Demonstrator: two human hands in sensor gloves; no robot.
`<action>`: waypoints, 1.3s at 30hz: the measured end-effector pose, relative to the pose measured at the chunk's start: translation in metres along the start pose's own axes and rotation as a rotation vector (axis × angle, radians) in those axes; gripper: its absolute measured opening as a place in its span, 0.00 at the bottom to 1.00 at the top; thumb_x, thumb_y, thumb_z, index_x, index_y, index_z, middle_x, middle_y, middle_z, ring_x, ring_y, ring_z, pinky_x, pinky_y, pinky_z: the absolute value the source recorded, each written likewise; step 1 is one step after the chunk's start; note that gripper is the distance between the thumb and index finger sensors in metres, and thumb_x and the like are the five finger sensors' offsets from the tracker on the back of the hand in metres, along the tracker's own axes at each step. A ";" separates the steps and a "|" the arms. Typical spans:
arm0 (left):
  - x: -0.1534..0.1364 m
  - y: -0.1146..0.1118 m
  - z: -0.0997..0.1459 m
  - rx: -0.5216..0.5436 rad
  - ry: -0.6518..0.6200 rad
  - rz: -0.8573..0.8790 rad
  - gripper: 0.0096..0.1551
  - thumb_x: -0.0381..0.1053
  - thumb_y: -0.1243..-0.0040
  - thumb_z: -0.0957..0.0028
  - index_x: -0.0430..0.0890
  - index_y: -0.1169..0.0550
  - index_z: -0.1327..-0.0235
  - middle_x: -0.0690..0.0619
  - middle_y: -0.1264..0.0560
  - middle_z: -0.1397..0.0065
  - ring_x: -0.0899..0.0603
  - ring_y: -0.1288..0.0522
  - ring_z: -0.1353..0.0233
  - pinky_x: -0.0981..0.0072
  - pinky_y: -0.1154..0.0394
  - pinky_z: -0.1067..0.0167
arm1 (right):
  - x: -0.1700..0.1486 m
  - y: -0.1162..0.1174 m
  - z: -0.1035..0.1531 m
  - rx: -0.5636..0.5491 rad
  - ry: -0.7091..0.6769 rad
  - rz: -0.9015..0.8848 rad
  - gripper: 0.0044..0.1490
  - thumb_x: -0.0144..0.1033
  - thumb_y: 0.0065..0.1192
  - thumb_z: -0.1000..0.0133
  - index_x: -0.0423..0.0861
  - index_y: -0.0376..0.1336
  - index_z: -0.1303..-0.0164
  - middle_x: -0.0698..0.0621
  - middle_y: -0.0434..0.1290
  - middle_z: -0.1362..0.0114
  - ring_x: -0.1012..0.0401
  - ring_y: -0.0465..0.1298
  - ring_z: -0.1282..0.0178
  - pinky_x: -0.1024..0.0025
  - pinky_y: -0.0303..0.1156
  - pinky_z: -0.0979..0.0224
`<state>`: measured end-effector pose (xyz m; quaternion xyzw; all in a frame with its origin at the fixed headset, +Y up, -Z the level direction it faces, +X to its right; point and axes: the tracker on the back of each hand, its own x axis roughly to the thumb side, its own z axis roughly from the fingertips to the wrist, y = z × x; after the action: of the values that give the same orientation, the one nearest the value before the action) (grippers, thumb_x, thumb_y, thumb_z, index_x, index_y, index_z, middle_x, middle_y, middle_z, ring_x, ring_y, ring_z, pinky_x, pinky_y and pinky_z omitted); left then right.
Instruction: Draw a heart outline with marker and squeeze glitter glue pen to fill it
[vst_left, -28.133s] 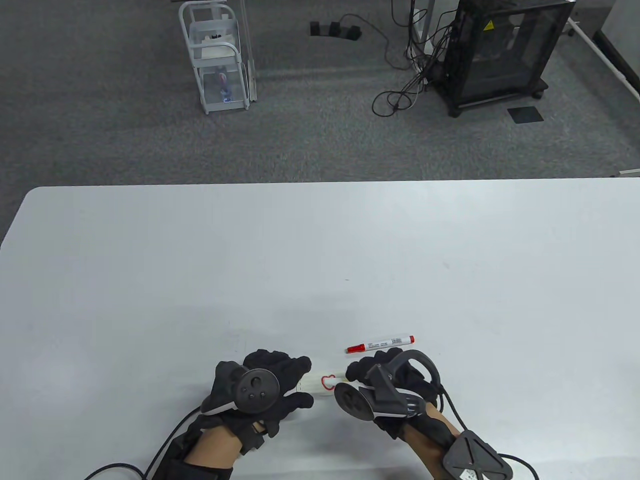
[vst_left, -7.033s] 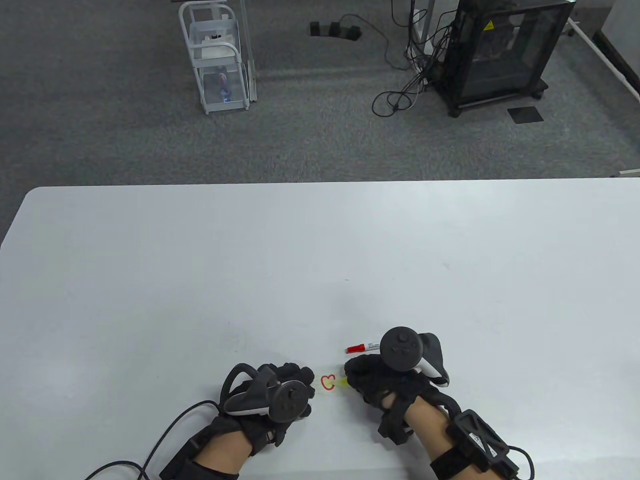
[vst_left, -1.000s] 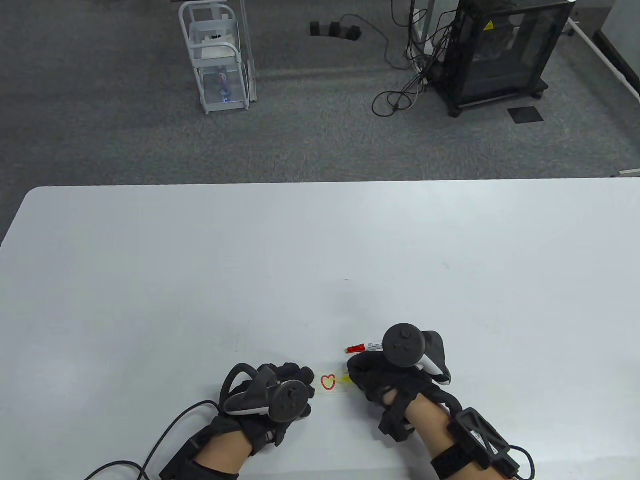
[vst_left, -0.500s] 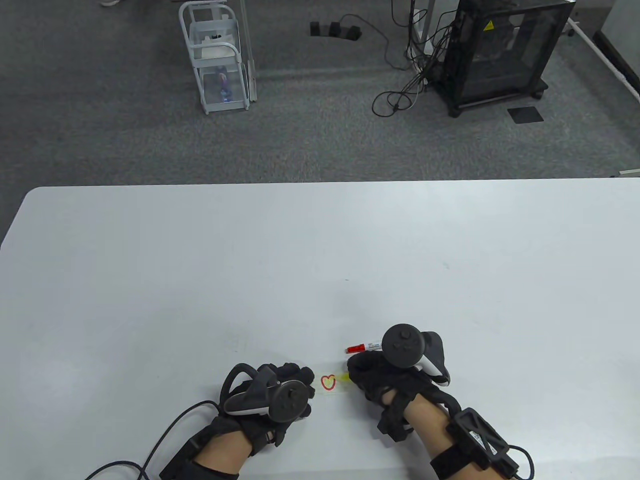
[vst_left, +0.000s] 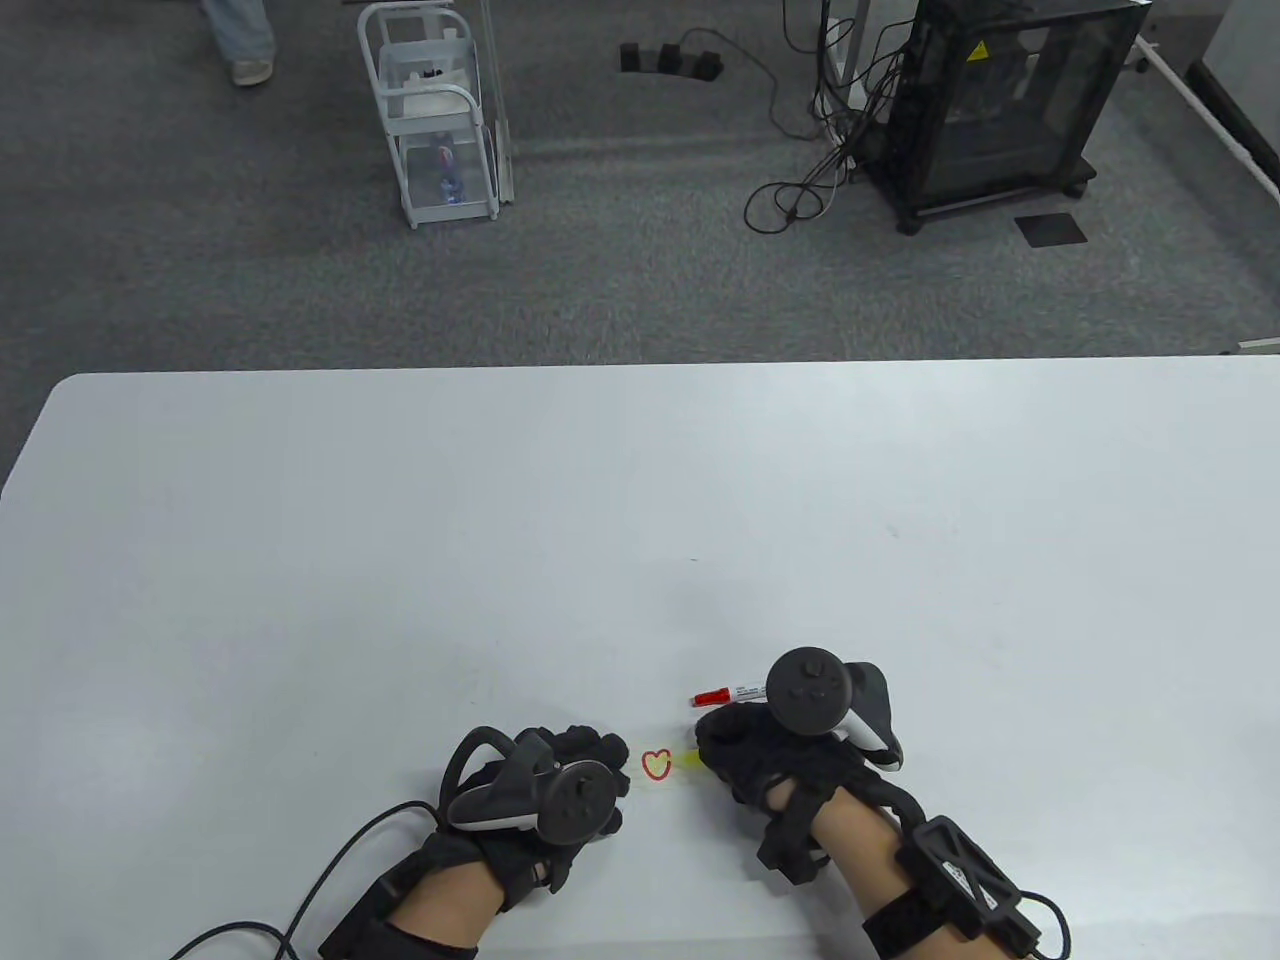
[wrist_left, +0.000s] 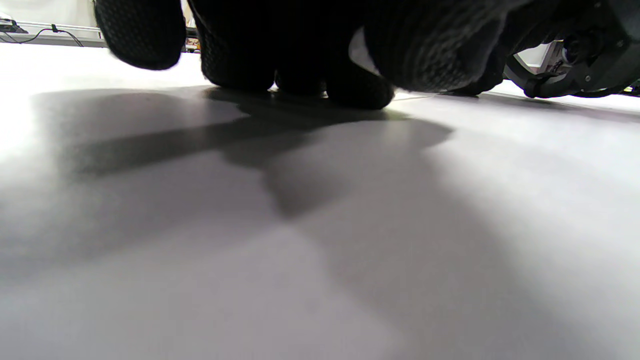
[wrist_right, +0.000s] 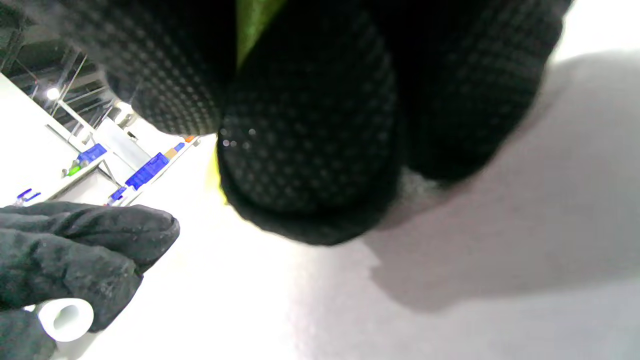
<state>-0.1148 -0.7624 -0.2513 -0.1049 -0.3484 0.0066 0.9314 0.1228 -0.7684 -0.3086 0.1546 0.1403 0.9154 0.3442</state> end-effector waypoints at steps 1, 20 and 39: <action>0.000 0.000 0.000 0.000 0.000 0.000 0.25 0.61 0.41 0.46 0.52 0.23 0.39 0.53 0.30 0.19 0.41 0.32 0.21 0.41 0.32 0.30 | -0.001 0.000 0.000 0.003 0.003 -0.006 0.29 0.40 0.71 0.51 0.38 0.75 0.45 0.44 0.86 0.56 0.64 0.89 0.71 0.64 0.87 0.59; 0.000 0.000 0.000 0.000 -0.001 -0.001 0.25 0.61 0.41 0.46 0.52 0.23 0.39 0.53 0.30 0.19 0.41 0.32 0.21 0.41 0.32 0.30 | 0.001 -0.001 -0.001 0.017 0.012 0.021 0.27 0.38 0.72 0.52 0.38 0.75 0.46 0.45 0.87 0.56 0.64 0.89 0.71 0.65 0.88 0.58; 0.000 0.000 0.000 0.000 -0.001 -0.002 0.25 0.61 0.41 0.47 0.52 0.23 0.39 0.53 0.30 0.20 0.41 0.32 0.21 0.41 0.32 0.30 | 0.002 -0.001 -0.002 0.027 0.011 0.031 0.27 0.37 0.72 0.53 0.40 0.76 0.46 0.45 0.87 0.57 0.64 0.89 0.73 0.65 0.88 0.59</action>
<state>-0.1143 -0.7625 -0.2513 -0.1044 -0.3488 0.0059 0.9313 0.1208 -0.7666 -0.3100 0.1564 0.1519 0.9195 0.3270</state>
